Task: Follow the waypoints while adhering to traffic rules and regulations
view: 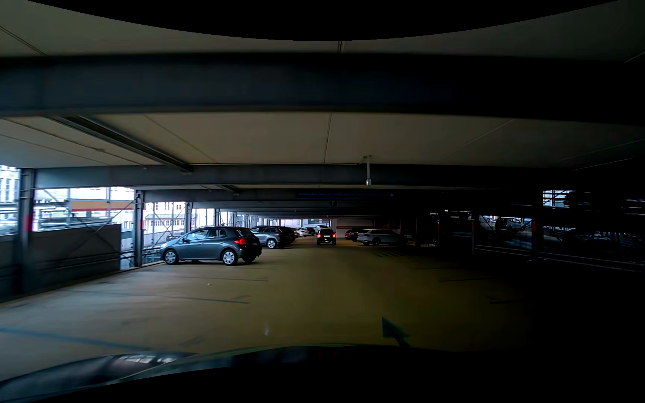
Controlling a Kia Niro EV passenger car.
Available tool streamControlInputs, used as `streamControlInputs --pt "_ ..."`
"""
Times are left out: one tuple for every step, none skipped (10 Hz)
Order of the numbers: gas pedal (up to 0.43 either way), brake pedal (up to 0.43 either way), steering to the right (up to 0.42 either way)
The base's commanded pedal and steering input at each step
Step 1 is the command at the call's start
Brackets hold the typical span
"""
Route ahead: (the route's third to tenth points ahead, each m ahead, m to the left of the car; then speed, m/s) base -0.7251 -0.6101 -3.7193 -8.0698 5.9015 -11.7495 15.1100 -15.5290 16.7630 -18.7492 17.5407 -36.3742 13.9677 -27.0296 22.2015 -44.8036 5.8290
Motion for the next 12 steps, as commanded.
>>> streamControlInputs --pt "0.130 0.000 0.020" --pt "0.130 0.000 0.018" --pt "0.130 0.000 0.008" --pt "0.130 0.000 0.003" --pt "0.130 0.000 0.003" --pt "0.130 0.000 0.003" --pt "0.130 0.000 0.003" --pt "0.130 0.000 0.003" --pt "0.130 0.000 0.001" --pt "0.118 0.000 0.001" --pt "0.087 0.000 0.001" --pt "0.047 0.000 0.001"
